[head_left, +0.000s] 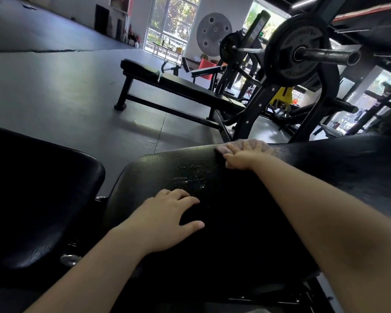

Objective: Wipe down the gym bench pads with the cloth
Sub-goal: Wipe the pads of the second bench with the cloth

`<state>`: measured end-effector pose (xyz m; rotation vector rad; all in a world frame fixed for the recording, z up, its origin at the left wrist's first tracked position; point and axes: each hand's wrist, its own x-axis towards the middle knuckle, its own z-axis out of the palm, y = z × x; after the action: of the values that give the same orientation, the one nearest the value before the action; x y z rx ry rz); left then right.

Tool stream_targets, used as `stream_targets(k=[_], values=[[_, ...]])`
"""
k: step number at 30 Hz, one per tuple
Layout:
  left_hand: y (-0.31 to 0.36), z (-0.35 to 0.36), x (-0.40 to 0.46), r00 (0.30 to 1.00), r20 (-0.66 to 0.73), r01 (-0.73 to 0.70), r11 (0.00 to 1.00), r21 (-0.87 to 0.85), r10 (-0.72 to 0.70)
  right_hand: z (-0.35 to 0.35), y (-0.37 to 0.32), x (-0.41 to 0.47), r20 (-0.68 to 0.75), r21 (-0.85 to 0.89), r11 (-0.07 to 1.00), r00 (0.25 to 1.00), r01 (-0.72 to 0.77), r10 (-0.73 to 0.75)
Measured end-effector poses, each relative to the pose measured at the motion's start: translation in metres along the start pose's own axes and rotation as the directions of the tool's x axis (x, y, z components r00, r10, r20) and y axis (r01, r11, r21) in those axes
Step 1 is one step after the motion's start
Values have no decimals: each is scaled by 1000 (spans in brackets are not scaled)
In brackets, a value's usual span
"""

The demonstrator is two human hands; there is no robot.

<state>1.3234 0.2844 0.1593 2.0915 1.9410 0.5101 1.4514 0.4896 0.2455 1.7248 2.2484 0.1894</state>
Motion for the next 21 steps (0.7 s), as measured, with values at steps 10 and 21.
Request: stream_targets(k=[10,21], values=[[0,3,-3,1000,2,-2,1000,19,2,6,4,-9,7,-120,964,971,236,-237],[-3,5,-3,1000,18,-16,999,35,16,-5,-43,18,25,-42,997,998,65,-64]])
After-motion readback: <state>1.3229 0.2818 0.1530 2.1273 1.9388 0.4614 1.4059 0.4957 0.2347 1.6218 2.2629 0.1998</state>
